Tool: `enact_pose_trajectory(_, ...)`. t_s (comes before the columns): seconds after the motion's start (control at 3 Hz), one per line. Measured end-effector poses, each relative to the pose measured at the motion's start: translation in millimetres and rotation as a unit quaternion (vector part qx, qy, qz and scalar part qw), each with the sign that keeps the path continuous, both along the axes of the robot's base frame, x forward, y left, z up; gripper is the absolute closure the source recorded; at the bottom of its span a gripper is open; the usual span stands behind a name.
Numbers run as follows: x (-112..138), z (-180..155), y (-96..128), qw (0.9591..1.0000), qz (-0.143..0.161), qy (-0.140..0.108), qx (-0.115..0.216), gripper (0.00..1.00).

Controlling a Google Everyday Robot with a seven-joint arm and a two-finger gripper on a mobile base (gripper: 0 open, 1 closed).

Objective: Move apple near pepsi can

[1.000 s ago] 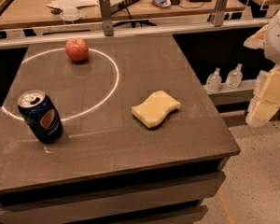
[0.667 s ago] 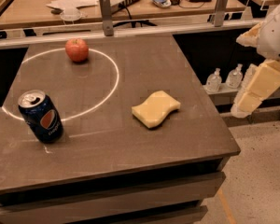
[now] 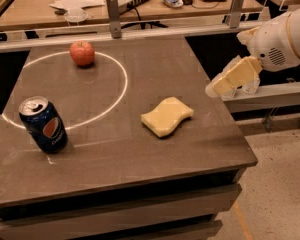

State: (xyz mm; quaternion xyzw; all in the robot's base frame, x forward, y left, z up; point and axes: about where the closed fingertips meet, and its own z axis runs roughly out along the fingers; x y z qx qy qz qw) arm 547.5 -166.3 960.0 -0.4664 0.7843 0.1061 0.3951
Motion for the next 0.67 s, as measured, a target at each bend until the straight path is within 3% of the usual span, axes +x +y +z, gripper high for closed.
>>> enact_pose_trajectory(0.33, 21.1, 14.1, -0.2, 0.9988, -0.023, -0.04, 0.014, 0.0)
enact_pose_trajectory(0.67, 21.1, 14.1, -0.2, 0.9988, -0.023, -0.04, 0.014, 0.0)
